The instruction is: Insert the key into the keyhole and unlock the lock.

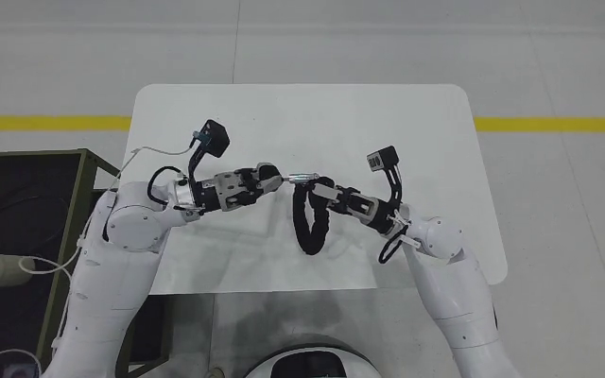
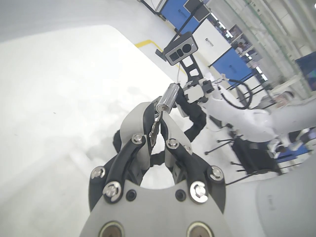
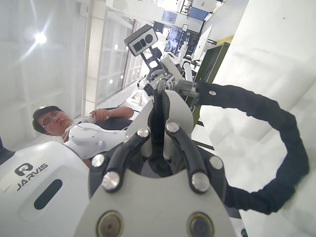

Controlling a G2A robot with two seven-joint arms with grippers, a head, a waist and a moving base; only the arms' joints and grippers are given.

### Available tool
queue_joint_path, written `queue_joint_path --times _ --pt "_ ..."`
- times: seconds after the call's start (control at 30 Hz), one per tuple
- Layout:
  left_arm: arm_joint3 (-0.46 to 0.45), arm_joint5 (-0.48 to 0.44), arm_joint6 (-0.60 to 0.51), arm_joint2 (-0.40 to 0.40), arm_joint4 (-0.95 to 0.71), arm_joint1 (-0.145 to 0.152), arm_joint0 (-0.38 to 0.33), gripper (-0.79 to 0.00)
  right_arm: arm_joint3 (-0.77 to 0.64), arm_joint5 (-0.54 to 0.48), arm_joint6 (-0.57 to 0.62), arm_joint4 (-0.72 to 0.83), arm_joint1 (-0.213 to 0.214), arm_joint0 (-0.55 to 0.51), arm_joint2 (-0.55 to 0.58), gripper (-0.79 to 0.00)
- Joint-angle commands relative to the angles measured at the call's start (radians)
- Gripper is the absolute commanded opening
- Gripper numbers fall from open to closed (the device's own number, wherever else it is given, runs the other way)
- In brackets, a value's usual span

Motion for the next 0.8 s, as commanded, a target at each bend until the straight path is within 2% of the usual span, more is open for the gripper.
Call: queue_joint_path --times 0.0,0.17,0.27,0.37,0.5,0.53,0.57,0.63,0.67,0.77 --pt "-0.004 -0.102 0.097 -0.001 0.128 -0.003 0.002 -0.785 -0.002 -0.001 -0.004 -0.004 0.003 -0.001 0.006 -0.785" --pt "-0.012 -0.282 0.34 -0.004 0.44 -0.014 0.001 -0.785 -0.006 0.0 -0.016 -0.005 0.011 -0.004 0.026 -0.785" --pt "-0.021 -0.333 0.495 -0.007 0.645 -0.022 0.005 -0.785 -0.009 -0.001 -0.021 -0.013 0.015 -0.004 0.033 -0.785" --pt "-0.019 -0.344 0.642 -0.002 0.835 -0.028 0.012 -0.785 -0.012 0.002 -0.027 -0.012 0.019 -0.003 0.036 -0.785" --pt "0.024 -0.292 0.809 0.009 0.998 -0.034 0.026 -0.785 -0.015 -0.004 -0.05 -0.05 0.024 0.002 0.041 -0.785" --pt "0.047 -0.266 0.831 0.011 0.996 -0.036 0.032 -0.123 -0.013 -0.004 -0.06 -0.066 0.026 0.003 0.046 -0.785" --pt "0.067 -0.246 0.842 0.013 0.961 -0.038 0.033 0.0 -0.009 -0.002 -0.074 -0.092 0.029 0.004 0.053 -0.785" --pt "0.105 -0.196 0.819 0.004 0.837 -0.043 0.033 0.0 0.001 0.011 -0.111 -0.154 0.034 0.002 0.071 -0.785" --pt "0.133 -0.154 0.784 0.0 0.72 -0.046 0.038 0.0 0.011 0.025 -0.136 -0.199 0.037 0.0 0.083 -0.785" --pt "0.141 0.016 0.58 -0.01 0.295 -0.051 0.041 0.0 0.03 0.062 -0.208 -0.286 0.042 -0.006 0.098 -0.785"
